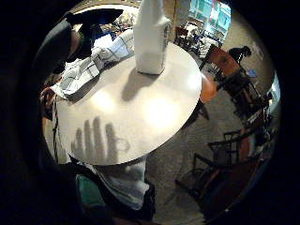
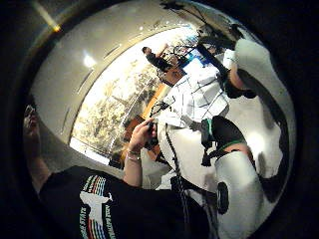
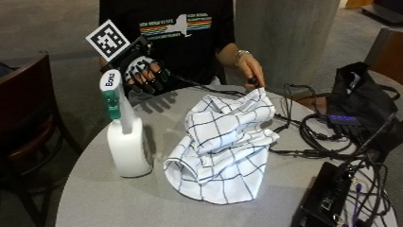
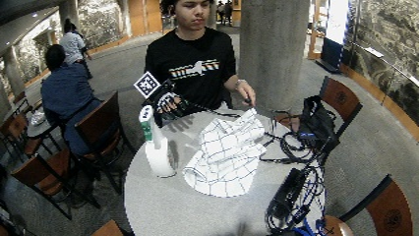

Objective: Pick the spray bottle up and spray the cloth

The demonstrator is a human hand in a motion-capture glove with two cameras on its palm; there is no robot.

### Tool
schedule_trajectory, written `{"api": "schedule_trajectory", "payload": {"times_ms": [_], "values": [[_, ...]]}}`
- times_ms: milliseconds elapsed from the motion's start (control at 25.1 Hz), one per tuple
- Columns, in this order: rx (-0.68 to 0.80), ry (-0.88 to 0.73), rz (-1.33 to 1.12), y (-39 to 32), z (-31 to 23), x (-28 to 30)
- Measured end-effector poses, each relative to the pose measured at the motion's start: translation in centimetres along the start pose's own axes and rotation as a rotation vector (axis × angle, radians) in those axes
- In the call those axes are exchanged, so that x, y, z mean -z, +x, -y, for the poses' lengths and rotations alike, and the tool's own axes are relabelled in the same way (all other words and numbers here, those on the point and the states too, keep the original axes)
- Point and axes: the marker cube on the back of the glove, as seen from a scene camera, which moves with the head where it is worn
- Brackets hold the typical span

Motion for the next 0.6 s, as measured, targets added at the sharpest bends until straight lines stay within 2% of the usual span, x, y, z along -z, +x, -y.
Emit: {"api": "schedule_trajectory", "payload": {"times_ms": [159, 398, 598], "values": [[-0.052, -0.041, -0.02, 0.0, -0.8, 0.8], [-0.016, -0.009, -0.026, 0.7, -0.6, 1.1], [-0.1, -0.025, -0.022, 0.6, -0.5, 0.9]]}}
